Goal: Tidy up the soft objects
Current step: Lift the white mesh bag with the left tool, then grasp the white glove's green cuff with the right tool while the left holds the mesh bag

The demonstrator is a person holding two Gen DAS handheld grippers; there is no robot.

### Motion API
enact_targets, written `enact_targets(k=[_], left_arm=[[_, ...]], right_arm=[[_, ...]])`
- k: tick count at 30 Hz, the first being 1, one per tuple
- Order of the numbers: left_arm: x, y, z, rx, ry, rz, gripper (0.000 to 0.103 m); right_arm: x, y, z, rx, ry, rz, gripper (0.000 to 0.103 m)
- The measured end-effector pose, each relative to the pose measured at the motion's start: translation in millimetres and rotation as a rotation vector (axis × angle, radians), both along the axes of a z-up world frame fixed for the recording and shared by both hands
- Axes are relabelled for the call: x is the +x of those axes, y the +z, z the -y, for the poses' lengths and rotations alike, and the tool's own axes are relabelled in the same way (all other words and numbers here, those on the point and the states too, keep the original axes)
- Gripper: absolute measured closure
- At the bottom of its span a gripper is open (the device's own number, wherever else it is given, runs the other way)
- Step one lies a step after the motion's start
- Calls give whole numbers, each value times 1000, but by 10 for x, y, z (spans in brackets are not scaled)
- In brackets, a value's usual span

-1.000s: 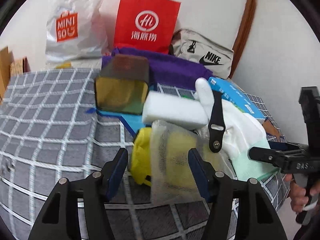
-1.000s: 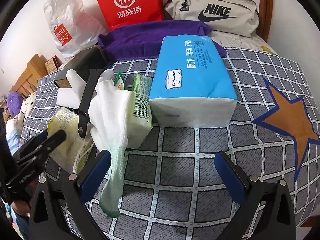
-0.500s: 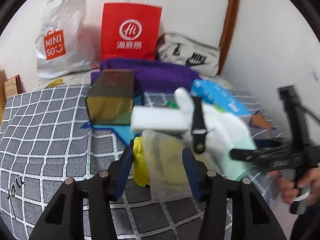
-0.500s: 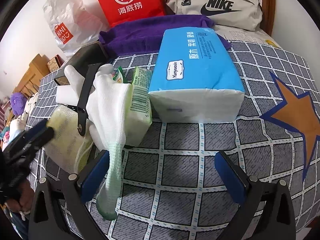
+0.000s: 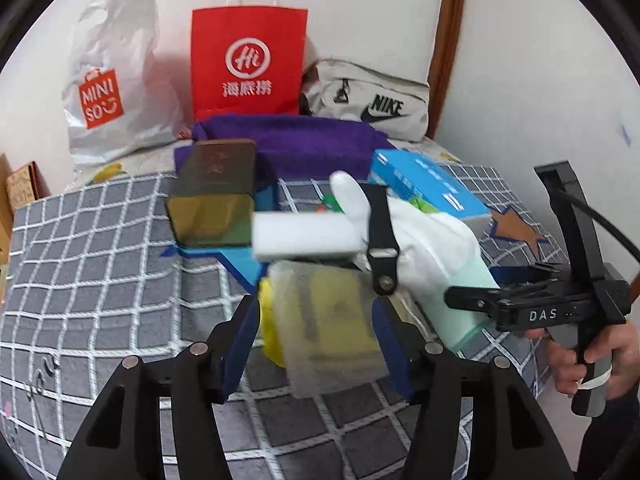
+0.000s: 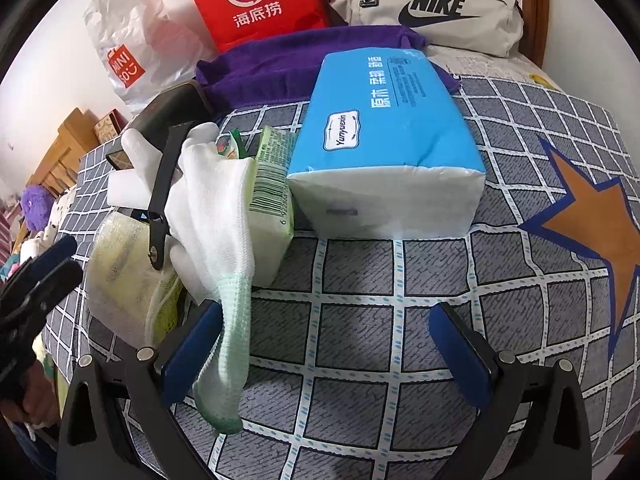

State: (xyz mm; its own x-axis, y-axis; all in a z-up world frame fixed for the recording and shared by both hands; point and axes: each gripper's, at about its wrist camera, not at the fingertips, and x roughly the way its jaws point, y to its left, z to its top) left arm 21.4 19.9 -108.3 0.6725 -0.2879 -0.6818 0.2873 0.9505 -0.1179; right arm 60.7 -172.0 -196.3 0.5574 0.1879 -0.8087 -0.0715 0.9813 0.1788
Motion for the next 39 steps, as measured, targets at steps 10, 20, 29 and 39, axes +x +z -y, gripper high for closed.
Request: enact_targets(k=[10,20,29,39], left_arm=[[37,-181,279,51,-7,-41,23],[84,-322,537,156,-21,-35,31],[-28,-201,502,92,-121,-25,82],[-76,-20,286,64,-90,-1,91]], right_arm=[[-50,4,12,2,10,3,1],[-82,1,47,6,8,3,1],[-115,62,54,27,7,30,4],[-77,106,-103,110,76,56,46]])
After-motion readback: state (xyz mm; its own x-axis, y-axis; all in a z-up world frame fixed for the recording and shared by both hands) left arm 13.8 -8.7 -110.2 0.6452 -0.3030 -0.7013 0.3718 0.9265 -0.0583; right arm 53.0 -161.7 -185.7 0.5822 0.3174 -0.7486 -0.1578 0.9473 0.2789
